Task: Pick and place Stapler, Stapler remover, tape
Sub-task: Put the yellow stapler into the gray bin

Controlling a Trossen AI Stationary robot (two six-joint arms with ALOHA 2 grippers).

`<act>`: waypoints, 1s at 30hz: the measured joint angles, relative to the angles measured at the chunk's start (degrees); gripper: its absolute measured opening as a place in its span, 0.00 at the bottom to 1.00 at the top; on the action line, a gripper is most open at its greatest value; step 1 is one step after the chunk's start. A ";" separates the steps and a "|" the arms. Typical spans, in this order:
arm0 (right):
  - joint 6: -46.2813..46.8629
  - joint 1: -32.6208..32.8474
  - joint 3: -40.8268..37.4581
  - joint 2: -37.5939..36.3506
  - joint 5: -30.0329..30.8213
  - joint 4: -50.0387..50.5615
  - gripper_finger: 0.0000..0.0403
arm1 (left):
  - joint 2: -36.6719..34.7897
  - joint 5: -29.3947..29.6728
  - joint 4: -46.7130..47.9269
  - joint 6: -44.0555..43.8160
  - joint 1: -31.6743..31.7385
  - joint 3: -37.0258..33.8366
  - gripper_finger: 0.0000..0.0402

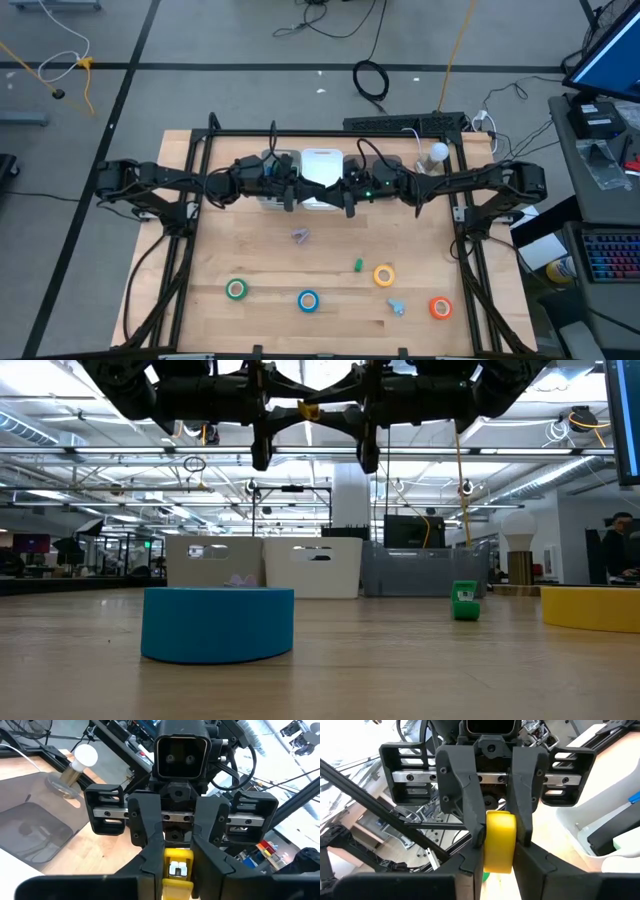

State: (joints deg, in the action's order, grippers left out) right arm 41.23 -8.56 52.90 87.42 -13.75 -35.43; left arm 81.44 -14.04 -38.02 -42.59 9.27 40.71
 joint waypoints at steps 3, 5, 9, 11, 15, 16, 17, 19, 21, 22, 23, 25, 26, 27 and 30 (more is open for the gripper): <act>0.09 -0.07 0.02 0.00 -1.73 0.09 0.22 | 0.03 -0.14 0.02 -0.02 0.40 0.00 0.22; 0.09 -0.11 0.02 0.00 -3.62 0.17 0.25 | 0.05 -0.22 0.02 0.16 0.41 0.00 0.22; 0.09 -0.11 0.07 0.00 -5.88 0.46 0.29 | 0.07 -0.55 0.01 0.48 0.82 0.00 0.22; -0.06 -0.11 0.09 0.00 -6.43 0.83 0.31 | 0.09 -0.55 0.04 0.49 1.09 0.00 0.22; -0.04 -0.11 0.12 0.00 -7.00 1.42 0.35 | 0.09 -0.68 -0.70 0.70 1.50 -0.02 0.23; 0.00 -0.11 0.13 0.00 -7.04 1.41 0.36 | 0.09 -0.94 -1.16 0.72 1.68 -0.07 0.23; 0.01 -0.11 0.14 -0.02 -7.04 1.44 0.37 | 0.12 -1.10 -1.54 0.74 1.82 -0.09 0.23; 0.01 -0.11 0.17 -0.05 -7.11 1.47 0.38 | 0.12 -1.18 -1.93 0.77 1.87 -0.11 0.23; 0.01 -0.17 0.17 -0.07 -7.29 1.50 0.40 | 0.14 -1.22 -1.97 0.87 1.87 -0.11 0.23; 0.03 -0.18 0.17 -0.07 -7.33 1.55 0.40 | 0.14 -1.22 -1.97 0.89 1.87 -0.11 0.23; 0.04 -0.20 0.17 -0.07 -7.33 1.58 0.41 | 0.14 -1.22 -1.99 0.87 1.87 -0.11 0.23; 0.05 -0.20 0.17 -0.07 -7.33 1.64 0.42 | 0.14 -1.20 -2.03 0.81 1.91 -0.11 0.23; 0.05 -0.20 0.17 -0.07 -7.33 1.68 0.43 | 0.14 -1.20 -2.10 0.84 1.91 -0.11 0.23; 0.05 -0.20 0.17 -0.07 -7.35 1.71 0.43 | 0.14 -1.16 -2.14 0.87 1.91 -0.11 0.23; 0.05 -0.20 0.17 -0.09 -7.35 1.81 0.44 | 0.14 -1.01 -2.22 0.87 1.93 -0.11 0.23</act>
State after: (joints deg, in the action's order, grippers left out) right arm 41.28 -8.75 53.08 87.33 -21.11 -33.62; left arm 81.58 -15.06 -40.24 -41.71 11.20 40.60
